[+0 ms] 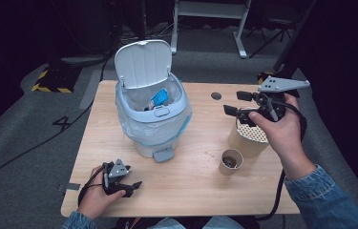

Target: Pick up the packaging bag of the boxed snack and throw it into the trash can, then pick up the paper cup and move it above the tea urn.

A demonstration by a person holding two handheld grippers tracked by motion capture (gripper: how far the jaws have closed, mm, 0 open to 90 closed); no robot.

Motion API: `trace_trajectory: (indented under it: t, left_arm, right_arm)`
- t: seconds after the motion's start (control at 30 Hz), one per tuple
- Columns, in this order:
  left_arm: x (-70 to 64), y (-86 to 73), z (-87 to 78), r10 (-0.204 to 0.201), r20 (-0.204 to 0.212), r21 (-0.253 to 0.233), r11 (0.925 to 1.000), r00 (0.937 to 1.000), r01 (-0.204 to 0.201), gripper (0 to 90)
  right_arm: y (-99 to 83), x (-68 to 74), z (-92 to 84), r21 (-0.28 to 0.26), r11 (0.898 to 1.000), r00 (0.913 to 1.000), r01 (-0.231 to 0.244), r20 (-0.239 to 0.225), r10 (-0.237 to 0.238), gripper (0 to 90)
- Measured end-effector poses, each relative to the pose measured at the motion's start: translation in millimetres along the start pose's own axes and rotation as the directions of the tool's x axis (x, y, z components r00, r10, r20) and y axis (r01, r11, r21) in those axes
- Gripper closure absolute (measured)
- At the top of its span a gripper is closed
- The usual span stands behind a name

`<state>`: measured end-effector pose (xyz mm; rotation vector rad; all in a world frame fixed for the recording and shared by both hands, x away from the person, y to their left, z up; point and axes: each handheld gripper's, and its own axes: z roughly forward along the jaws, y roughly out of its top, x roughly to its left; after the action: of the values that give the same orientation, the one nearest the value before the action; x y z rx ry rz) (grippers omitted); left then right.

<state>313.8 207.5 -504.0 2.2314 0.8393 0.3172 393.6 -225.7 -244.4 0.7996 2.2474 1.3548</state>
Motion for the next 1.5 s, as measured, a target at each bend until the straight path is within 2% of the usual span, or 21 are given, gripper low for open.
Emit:
trace_trajectory:
  t: [0.27,0.43,0.5,0.63,0.7,0.87,0.9,1.07,1.1,1.17,1.2,1.23,1.27,1.3,1.33,1.37,1.5]
  left_arm:
    - [-0.1,1.9,2.0,0.002,0.003,0.003,1.0000,1.0000,-0.002,23.7]
    - [-0.2,1.8,2.0,0.001,0.003,0.002,1.0000,1.0000,-0.001,23.7]
    - [-0.3,1.8,2.0,0.000,0.003,0.002,1.0000,1.0000,0.000,23.8]
    - [-0.6,1.5,1.7,0.002,0.003,0.003,1.0000,1.0000,-0.002,23.8]
    - [-0.6,1.5,1.7,0.001,0.003,0.003,1.0000,1.0000,-0.001,23.8]
    - [-0.6,1.3,1.4,0.003,0.003,0.003,1.0000,1.0000,-0.003,23.8]
    - [-0.6,1.3,1.4,0.003,0.003,0.003,1.0000,1.0000,-0.003,23.8]
    - [-0.7,1.3,1.4,0.003,0.002,0.002,1.0000,1.0000,-0.003,23.8]
    - [-0.7,1.3,1.4,0.003,0.002,0.002,1.0000,1.0000,-0.003,23.8]
    - [-0.6,1.3,1.5,0.002,0.003,0.002,1.0000,1.0000,-0.002,23.8]
    - [-0.7,1.3,1.5,0.001,0.002,0.002,1.0000,1.0000,-0.001,23.7]
    - [-0.7,1.3,1.5,0.001,0.002,0.002,1.0000,1.0000,-0.001,23.7]
    - [-0.6,1.3,1.5,0.002,0.003,0.002,1.0000,1.0000,-0.002,23.7]
    - [-0.6,1.3,1.5,0.002,0.003,0.002,1.0000,1.0000,-0.002,23.7]
    - [-0.6,1.3,1.5,0.002,0.003,0.002,1.0000,1.0000,-0.002,23.7]
    - [-0.6,1.3,1.5,0.002,0.003,0.002,1.0000,1.0000,-0.002,23.7]
    - [-0.8,1.3,1.4,0.002,0.002,0.002,1.0000,1.0000,-0.002,23.7]
  right_arm:
    - [-31.6,0.3,-24.9,0.023,1.000,1.0000,0.003,-0.006,-0.003,28.6]
    - [-46.5,-0.5,-31.5,0.032,0.999,1.0000,0.003,-0.007,-0.003,27.3]
    - [-60.7,-1.0,-35.4,0.037,0.999,0.9999,0.005,-0.013,-0.004,26.3]
    - [-73.5,0.5,-37.9,0.046,0.999,0.9999,0.005,-0.016,-0.004,25.7]
    - [-87.5,2.0,-39.6,0.053,0.999,0.9999,0.008,-0.015,-0.008,25.1]
    - [-112.8,1.1,-37.5,0.075,0.997,0.9995,-0.009,-0.030,0.012,24.6]
    - [-112.8,1.1,-37.5,0.075,0.997,0.9995,-0.009,-0.030,0.012,24.6]
    - [-143.1,-1.9,-31.4,0.094,0.995,0.9990,-0.028,-0.032,0.031,22.0]
    - [-143.1,-1.9,-31.4,0.094,0.995,0.9990,-0.028,-0.032,0.031,22.0]
    - [-153.4,-1.8,-28.6,0.093,0.995,0.9989,-0.029,-0.034,0.032,20.1]
    - [-164.1,-0.9,-26.2,0.090,0.995,0.9986,-0.034,-0.037,0.038,18.8]
    - [-164.1,-0.9,-26.2,0.090,0.995,0.9986,-0.034,-0.037,0.038,18.8]
    - [-175.7,0.7,-23.5,0.090,0.995,0.9982,-0.045,-0.034,0.049,16.9]
    - [-175.7,0.7,-23.5,0.090,0.995,0.9982,-0.045,-0.034,0.049,16.9]
    - [-187.7,2.4,-20.0,0.090,0.994,0.9975,-0.057,-0.035,0.061,16.3]
    - [-187.7,2.4,-20.0,0.090,0.994,0.9975,-0.057,-0.035,0.061,16.3]
    - [-212.7,6.0,-9.0,0.078,0.993,0.9952,-0.094,-0.021,0.095,16.4]
